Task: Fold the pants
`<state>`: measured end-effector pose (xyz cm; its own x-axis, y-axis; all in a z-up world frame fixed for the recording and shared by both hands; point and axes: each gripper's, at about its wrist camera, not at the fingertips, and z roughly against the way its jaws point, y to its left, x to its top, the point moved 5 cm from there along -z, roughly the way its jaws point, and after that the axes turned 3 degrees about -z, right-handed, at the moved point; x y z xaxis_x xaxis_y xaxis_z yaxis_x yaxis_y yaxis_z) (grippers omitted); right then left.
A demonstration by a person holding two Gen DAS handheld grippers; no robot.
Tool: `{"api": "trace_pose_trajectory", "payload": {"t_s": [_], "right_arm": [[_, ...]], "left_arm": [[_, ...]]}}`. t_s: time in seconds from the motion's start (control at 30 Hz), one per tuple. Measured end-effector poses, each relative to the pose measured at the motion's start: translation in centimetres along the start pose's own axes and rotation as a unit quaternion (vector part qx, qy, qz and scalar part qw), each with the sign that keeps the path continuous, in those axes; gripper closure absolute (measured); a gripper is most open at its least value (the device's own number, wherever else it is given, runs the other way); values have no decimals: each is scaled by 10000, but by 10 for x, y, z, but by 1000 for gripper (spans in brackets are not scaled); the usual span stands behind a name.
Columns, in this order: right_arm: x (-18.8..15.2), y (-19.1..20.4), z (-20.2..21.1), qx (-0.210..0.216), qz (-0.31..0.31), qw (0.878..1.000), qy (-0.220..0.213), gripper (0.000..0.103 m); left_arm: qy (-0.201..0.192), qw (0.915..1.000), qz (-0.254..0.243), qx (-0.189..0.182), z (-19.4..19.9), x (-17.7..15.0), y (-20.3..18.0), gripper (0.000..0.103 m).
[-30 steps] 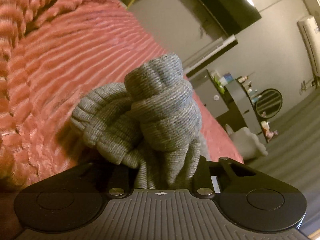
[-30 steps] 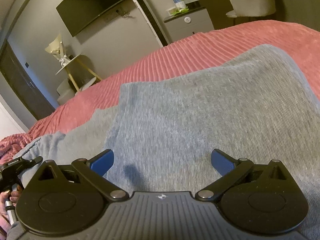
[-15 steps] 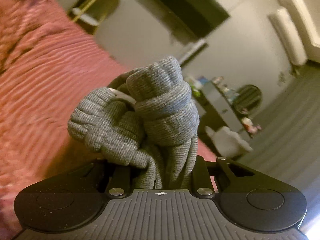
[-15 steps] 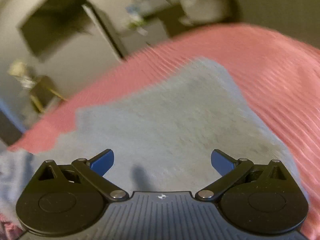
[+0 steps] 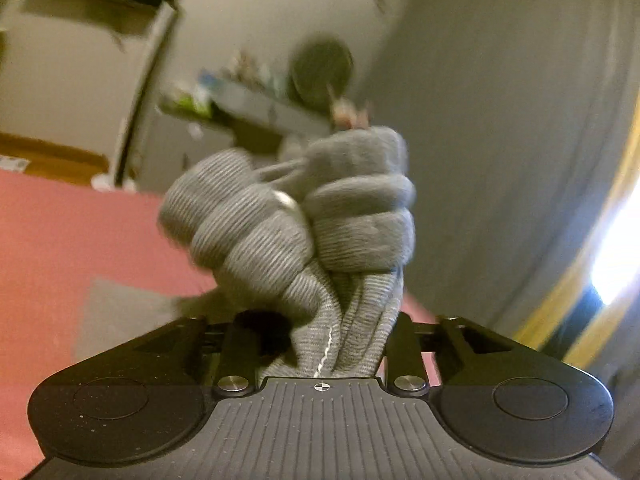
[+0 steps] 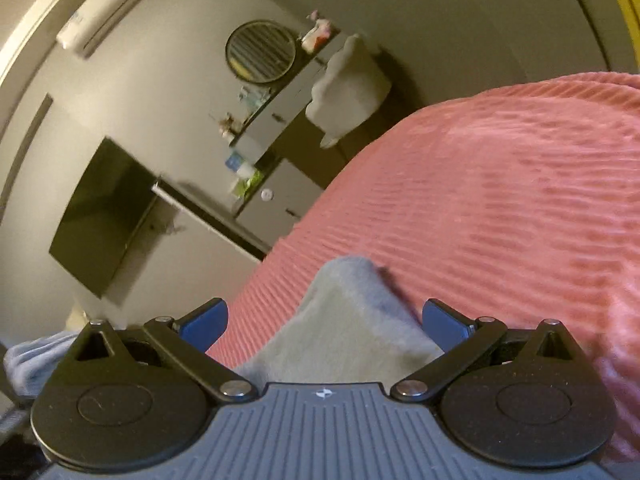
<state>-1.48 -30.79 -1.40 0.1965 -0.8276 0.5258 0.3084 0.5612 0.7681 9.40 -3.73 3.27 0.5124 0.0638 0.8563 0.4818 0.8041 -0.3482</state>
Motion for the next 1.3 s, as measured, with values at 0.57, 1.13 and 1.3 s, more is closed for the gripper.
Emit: {"api": "trace_pose_trajectory", "payload": {"t_s": [0.57, 1.13, 1.3], "right_arm": [[-16, -27, -38, 100, -627, 9910, 1180, 0], [-48, 2, -84, -879, 560, 9658, 2373, 0], [-66, 12, -101, -1143, 1235, 9484, 2686, 0]], "left_arm": [[683, 9933, 530, 766, 32, -51, 52, 3], [1191, 9376, 3111, 998, 26, -105, 161, 4], [1382, 9347, 3138, 934, 19, -109, 164, 4]]}}
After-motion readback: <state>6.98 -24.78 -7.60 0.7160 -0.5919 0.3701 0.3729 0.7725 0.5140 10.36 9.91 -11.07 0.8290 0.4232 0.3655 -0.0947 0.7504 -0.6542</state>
